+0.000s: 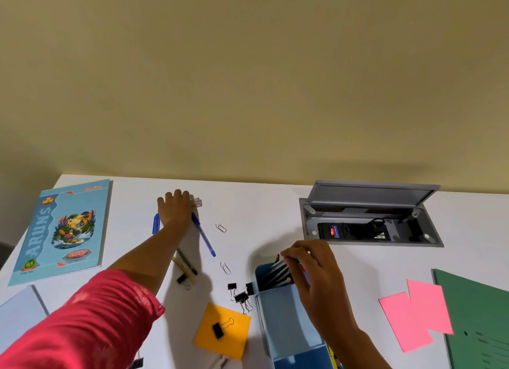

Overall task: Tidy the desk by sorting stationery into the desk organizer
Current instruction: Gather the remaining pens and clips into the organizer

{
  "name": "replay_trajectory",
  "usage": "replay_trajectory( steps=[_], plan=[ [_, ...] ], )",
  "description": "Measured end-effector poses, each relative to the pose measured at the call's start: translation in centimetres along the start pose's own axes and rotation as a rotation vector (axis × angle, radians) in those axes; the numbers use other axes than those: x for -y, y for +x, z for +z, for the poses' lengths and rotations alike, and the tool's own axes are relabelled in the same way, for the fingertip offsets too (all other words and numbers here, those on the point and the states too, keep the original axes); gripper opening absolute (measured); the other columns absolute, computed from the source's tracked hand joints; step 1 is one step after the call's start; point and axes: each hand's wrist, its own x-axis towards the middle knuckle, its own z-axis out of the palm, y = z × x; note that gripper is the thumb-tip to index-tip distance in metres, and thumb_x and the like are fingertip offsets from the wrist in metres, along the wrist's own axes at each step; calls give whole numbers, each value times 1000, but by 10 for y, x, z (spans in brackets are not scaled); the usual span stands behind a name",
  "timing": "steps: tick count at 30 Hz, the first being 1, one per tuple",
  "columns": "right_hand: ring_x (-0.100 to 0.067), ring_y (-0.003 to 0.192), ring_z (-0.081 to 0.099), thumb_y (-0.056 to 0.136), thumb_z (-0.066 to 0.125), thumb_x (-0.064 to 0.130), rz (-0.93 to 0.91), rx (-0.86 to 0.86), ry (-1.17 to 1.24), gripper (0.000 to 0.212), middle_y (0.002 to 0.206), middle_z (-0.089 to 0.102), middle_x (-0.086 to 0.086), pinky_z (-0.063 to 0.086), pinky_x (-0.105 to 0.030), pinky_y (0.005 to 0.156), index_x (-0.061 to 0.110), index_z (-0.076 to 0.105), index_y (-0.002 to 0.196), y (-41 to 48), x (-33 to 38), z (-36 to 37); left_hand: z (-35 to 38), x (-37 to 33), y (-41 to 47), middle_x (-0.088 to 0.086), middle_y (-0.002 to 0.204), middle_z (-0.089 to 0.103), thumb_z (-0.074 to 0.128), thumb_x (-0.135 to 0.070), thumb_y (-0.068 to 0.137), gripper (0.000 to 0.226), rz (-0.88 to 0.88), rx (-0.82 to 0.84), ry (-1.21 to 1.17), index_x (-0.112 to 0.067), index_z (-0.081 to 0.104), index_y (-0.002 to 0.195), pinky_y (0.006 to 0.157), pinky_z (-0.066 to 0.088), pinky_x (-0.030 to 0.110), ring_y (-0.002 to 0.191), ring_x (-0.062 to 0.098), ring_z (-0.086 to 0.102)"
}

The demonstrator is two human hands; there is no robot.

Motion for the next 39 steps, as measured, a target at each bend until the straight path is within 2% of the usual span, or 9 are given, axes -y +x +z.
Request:
replay_trajectory(
  steps=[6, 9, 14, 17, 21, 24, 29, 34, 39],
  plan=[
    [-12, 91, 56, 89, 54, 29, 37, -46, 76, 19, 98, 61, 1, 51, -22, 78, 17, 63, 101, -11, 9, 3, -11, -6, -50, 13, 100, 62, 53, -1, 87, 20, 62, -229, -421, -6, 58, 106, 66, 32, 35, 88, 34, 56],
    [-11, 90, 57, 90, 51, 33, 38, -51, 105, 18, 99, 59, 4, 53, -23, 73, 23, 57, 104, -17, 19, 5, -21, -4, -91, 5, 102, 61, 49, -3, 90, 24, 104, -265, -675, -14, 57, 109, 65, 43, 33, 88, 25, 59],
    [-6, 92, 53, 91, 51, 32, 11, -71, 169, 15, 100, 53, 10, 51, -21, 77, 23, 54, 102, -28, 36, 11, -49, -5, -176, -8, 102, 57, 49, -8, 94, 27, 122, -129, -1111, -24, 55, 115, 72, 44, 18, 92, 2, 56],
    [-4, 97, 53, 95, 45, 38, 21, -57, 204, 21, 101, 63, 1, 49, -18, 83, 21, 54, 104, -39, 45, 14, -59, -9, -223, -8, 101, 61, 55, -8, 92, 28, 138, -99, -1180, -28, 58, 111, 76, 48, 19, 93, 2, 59],
    [6, 97, 54, 92, 50, 35, 119, 75, 298, 25, 111, 63, 6, 43, -5, 82, 26, 58, 114, -49, 63, 12, -73, -12, -268, -11, 98, 69, 61, -15, 89, 25, -1, 156, -1409, -37, 63, 101, 74, 54, 18, 85, 5, 67],
    [12, 99, 53, 91, 51, 38, 129, 140, 369, 27, 108, 57, 20, 45, -8, 81, 37, 54, 118, -56, 74, 9, -76, -14, -285, 4, 99, 74, 62, -23, 87, 18, -145, 364, -1727, -21, 71, 102, 87, 56, 37, 94, 21, 70],
    [3, 92, 60, 84, 66, 17, 118, 76, 434, 27, 102, 64, 10, 51, -16, 77, 17, 64, 111, -69, 85, 6, -99, -18, -299, 21, 95, 72, 47, -9, 94, 24, -414, 627, -2322, 5, 63, 104, 71, 60, 29, 80, 25, 72],
    [1, 97, 58, 74, 76, 7, 101, 135, 504, 38, 104, 62, 9, 43, -9, 84, 16, 65, 110, -71, 95, -3, -107, -19, -308, 20, 95, 71, 44, -10, 94, 24, -432, 787, -2429, 4, 62, 103, 72, 56, 25, 81, 22, 72],
    [2, 93, 58, 83, 67, 8, 118, 160, 494, 23, 99, 63, 8, 42, -8, 80, 15, 64, 105, -72, 95, -10, -99, -23, -311, 22, 111, 66, 47, -11, 94, 24, -447, 774, -2384, 2, 60, 111, 85, 52, 35, 86, 22, 71]
  ],
)
